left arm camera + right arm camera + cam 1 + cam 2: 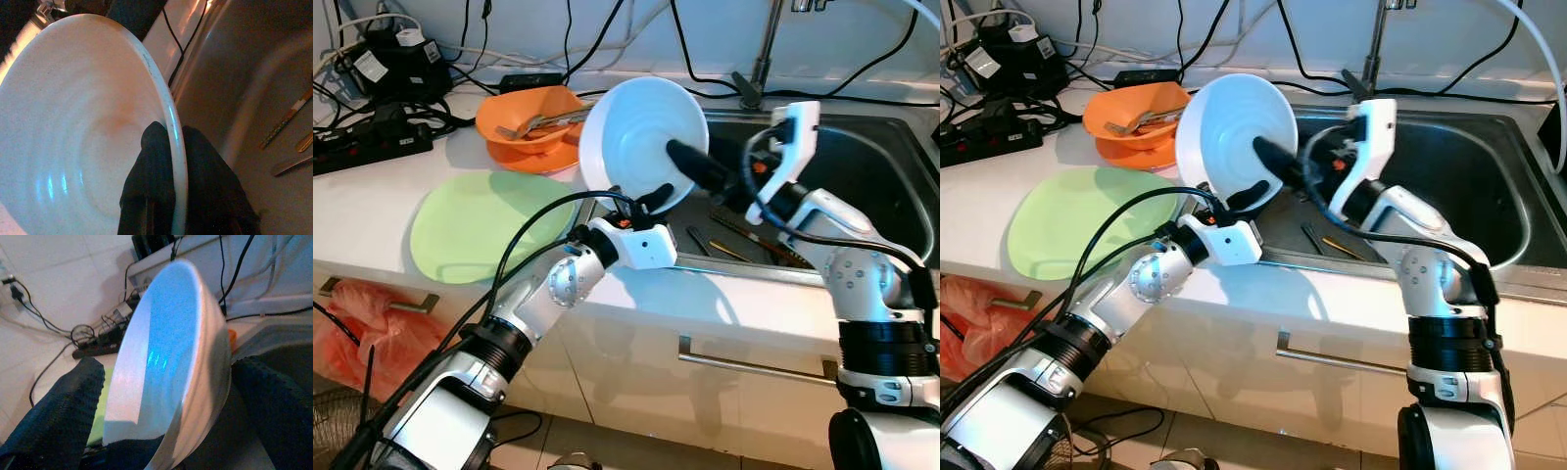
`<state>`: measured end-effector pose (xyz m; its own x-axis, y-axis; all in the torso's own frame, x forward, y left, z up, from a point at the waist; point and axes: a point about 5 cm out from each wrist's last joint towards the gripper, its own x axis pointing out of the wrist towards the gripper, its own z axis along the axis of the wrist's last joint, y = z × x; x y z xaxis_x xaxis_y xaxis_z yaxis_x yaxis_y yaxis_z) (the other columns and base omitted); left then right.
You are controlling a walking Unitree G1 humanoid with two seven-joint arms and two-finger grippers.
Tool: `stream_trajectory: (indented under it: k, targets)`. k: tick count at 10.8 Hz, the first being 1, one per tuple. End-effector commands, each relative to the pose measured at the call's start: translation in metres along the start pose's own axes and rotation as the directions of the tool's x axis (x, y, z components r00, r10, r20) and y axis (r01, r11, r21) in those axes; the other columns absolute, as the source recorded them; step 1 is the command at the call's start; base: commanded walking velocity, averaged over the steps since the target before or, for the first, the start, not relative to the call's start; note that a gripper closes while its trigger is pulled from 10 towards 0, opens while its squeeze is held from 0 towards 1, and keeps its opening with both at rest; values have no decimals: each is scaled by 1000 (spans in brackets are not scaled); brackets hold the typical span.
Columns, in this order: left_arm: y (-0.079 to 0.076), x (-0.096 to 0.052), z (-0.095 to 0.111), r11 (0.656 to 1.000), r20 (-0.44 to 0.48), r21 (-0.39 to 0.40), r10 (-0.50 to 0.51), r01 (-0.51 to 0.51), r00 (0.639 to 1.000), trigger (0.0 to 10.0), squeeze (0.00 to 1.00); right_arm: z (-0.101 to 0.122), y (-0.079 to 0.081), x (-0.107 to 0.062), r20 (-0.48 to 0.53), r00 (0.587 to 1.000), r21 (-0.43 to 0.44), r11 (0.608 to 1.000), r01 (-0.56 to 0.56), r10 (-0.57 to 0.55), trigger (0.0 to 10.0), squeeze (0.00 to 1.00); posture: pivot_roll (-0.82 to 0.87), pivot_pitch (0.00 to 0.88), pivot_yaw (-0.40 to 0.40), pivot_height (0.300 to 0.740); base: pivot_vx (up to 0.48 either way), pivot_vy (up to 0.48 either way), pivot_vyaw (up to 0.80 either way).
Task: Kitchen organization
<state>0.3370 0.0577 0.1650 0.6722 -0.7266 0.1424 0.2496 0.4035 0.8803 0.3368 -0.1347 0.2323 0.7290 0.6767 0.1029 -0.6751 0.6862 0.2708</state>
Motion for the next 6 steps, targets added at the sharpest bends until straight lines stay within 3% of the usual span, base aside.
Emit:
stream_trajectory:
  k: [1, 4, 5, 6]
  targets:
    - [14, 8, 10, 998, 61, 52, 37, -40, 997, 0, 0, 2, -3, 4, -22, 999, -27, 999, 41, -42, 10000, 0, 148, 27, 78, 740, 0, 0, 0]
    - [15, 9, 19, 989, 115, 137, 48, -64, 992, 0, 0, 11, -3, 24, -60, 989, -55, 990, 129, -132, 10000, 0, 153, 26, 74, 740, 0, 0, 0]
    - [14, 8, 19, 987, 120, 143, 56, -73, 991, 431, 0, 12, -6, 28, -82, 982, -52, 985, 167, -171, 9333, 0, 154, 27, 72, 740, 0, 0, 0]
    - [13, 6, 18, 983, 114, 160, 68, -86, 991, 471, 0, 13, -10, 30, -100, 973, -50, 978, 202, -206, 0, 0, 153, 29, 67, 740, 0, 0, 0]
